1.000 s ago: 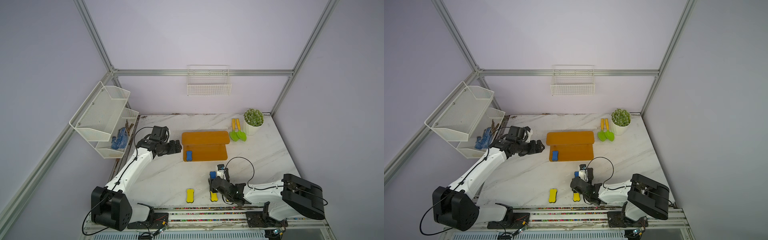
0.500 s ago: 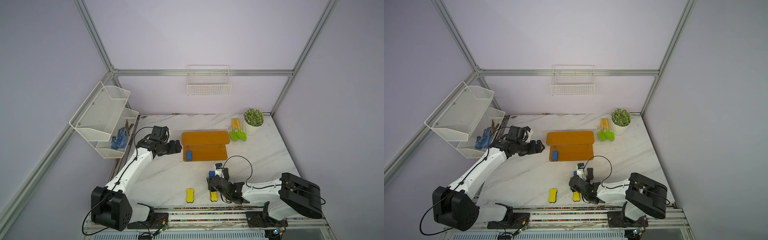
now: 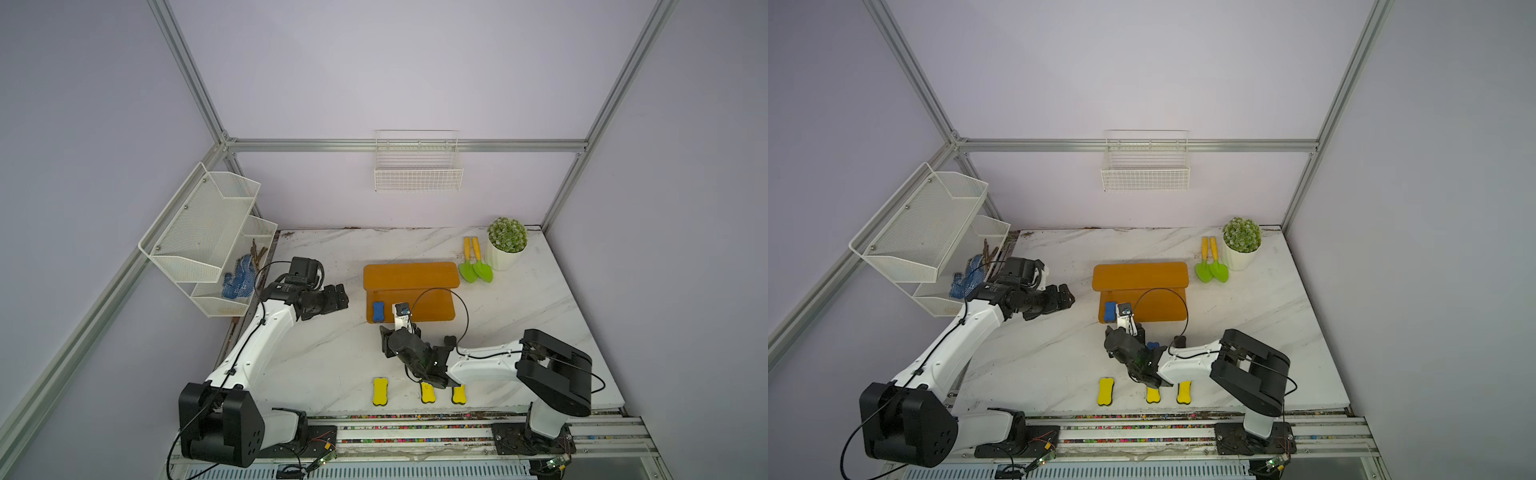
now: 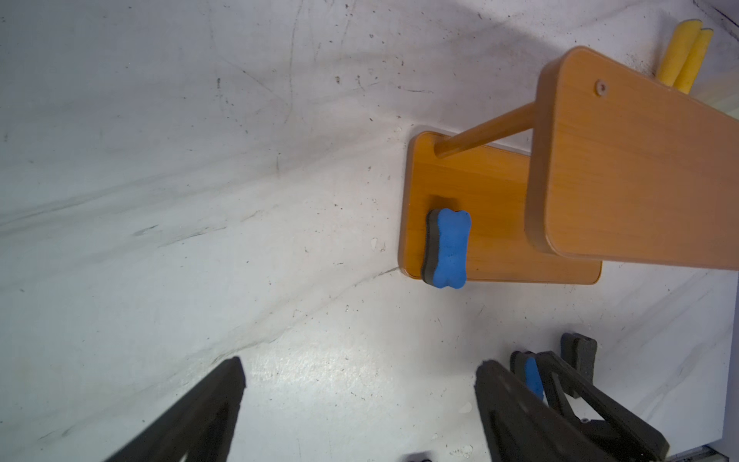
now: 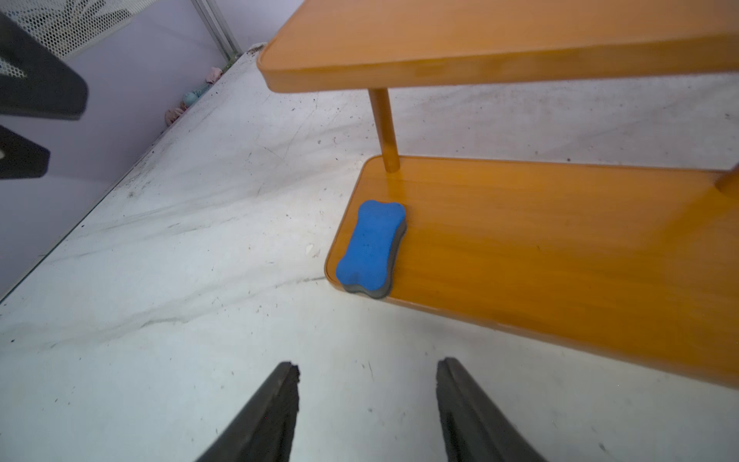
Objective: Remove the whiteboard erasers from the shelf
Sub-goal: Pick up the whiteboard eraser from the shelf.
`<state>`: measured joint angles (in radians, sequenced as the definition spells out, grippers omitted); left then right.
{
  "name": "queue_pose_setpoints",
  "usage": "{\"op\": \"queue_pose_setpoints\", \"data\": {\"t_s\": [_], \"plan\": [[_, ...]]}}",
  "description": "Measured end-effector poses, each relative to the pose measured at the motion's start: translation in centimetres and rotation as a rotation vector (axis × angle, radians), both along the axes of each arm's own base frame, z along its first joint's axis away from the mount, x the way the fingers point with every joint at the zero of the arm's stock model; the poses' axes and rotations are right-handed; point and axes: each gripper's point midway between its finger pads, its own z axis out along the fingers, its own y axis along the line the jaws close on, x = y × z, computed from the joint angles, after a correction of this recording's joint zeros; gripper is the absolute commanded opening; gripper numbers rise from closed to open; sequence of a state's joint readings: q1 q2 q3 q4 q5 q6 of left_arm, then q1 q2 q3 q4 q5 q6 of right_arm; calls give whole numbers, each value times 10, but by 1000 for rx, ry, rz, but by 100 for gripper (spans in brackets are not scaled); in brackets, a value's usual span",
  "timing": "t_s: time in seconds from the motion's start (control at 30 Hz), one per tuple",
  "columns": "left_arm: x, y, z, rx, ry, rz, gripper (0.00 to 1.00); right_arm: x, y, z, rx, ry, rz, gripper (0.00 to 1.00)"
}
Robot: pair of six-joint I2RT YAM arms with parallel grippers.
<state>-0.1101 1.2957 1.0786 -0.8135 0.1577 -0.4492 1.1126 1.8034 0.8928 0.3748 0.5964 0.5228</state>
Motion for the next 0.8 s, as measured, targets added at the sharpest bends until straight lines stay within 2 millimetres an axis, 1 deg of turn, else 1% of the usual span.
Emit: {"op": "queue_pose_setpoints", "data": {"t_s": [0.07,0.27,0.37,0.57,0.8], "plan": [[0,3,-1,-5,1,12,94,7,7,-4,-19,-25,-8,61],[-4,4,-6,-29,18,15,94,25,25,-14,-64,-73,-25,62],[-5,5,-8,-35,23,16,94,33,30,-20,-74,-82,-34,62],[-5,4,-6,-43,18,13,94,46,29,-33,-103,-85,-55,64],[-5,3,-5,-48,17,10,94,56,26,-39,-113,-90,-78,64]]}}
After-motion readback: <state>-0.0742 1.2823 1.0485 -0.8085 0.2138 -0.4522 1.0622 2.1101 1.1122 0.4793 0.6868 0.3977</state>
